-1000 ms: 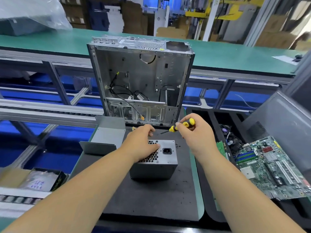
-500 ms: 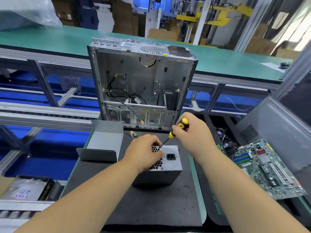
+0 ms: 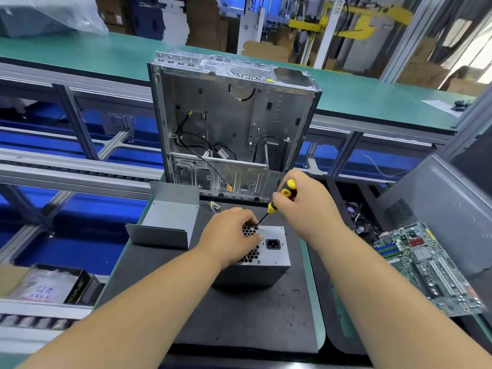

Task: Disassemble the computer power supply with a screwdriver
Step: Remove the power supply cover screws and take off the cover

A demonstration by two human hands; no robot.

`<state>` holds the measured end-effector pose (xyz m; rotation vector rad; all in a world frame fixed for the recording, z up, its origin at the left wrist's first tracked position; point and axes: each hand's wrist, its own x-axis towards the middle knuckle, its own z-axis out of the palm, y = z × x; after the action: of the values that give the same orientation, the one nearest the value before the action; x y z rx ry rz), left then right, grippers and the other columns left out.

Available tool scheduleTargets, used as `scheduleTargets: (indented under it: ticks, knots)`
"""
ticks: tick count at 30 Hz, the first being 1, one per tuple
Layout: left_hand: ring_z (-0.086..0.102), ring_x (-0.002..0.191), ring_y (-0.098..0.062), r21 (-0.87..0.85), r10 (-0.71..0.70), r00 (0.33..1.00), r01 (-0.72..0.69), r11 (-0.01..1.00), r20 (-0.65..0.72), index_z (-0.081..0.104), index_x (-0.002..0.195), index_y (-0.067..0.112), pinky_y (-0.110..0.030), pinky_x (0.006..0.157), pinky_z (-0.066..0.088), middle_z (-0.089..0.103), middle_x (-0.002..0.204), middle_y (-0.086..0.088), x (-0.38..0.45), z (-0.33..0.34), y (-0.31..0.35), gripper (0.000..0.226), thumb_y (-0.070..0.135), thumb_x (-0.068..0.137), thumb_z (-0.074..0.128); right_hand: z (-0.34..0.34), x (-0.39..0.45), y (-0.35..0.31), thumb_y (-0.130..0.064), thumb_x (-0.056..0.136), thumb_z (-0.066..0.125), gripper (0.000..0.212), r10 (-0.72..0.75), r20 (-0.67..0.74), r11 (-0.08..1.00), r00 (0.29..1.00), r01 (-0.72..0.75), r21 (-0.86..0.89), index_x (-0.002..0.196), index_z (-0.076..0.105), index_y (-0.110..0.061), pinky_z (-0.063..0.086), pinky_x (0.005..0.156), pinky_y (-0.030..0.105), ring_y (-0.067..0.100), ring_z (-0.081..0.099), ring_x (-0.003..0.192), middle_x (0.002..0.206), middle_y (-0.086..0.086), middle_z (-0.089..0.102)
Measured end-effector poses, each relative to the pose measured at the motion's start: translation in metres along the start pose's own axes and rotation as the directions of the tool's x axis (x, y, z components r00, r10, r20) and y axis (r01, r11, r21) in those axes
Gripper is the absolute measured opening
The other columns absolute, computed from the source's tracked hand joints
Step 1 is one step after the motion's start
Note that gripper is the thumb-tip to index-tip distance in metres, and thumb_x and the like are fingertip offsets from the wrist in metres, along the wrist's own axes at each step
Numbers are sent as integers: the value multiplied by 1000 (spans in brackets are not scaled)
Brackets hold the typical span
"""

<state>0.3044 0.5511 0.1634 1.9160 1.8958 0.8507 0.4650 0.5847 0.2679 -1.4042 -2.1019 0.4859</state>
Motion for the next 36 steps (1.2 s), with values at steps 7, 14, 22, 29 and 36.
scheduleTargets:
  ticks: [7,14,22,29,36]
  knots:
    - [54,95,-4,-18,-10,1000,11,1000,9,62,93,37,-23,77,41,60,97,18,-2,-2,2,18,47,80,70,-3,0,2,-21,84,61,9,6,25,1000,1000,-7,26,82,53,-18,48,58,39,19,47,62,72,3,58]
    - [52,93,-1,-21,-38,999,38,999,10,61,90,40,-21,73,38,59,95,20,-2,-2,4,16,49,79,69,-6,-7,7,-21,83,61,8,7,48,998,999,-10,69,81,53,-20,45,55,36,18,46,60,71,3,59]
    - [52,90,-3,-19,-81,996,82,996,43,55,83,41,-22,73,38,59,93,19,2,-2,7,16,46,80,70,-5,4,-1,-19,84,64,15,-80,109,997,991,77,28,87,51,-26,44,57,32,16,53,70,85,-5,56]
    - [57,84,-9,-7,-206,978,207,978,44,57,78,36,-24,68,43,59,86,17,9,2,15,11,38,81,68,-6,14,-10,-11,89,65,25,-163,135,986,977,167,-22,100,51,-29,54,74,34,9,60,85,89,-12,62]
    - [56,89,-9,0,-137,990,138,990,-26,59,83,37,-27,81,44,58,91,16,4,5,13,8,41,81,66,14,18,-6,-34,94,63,7,-134,-54,985,989,139,99,94,62,-27,53,79,37,13,57,85,94,-7,56]
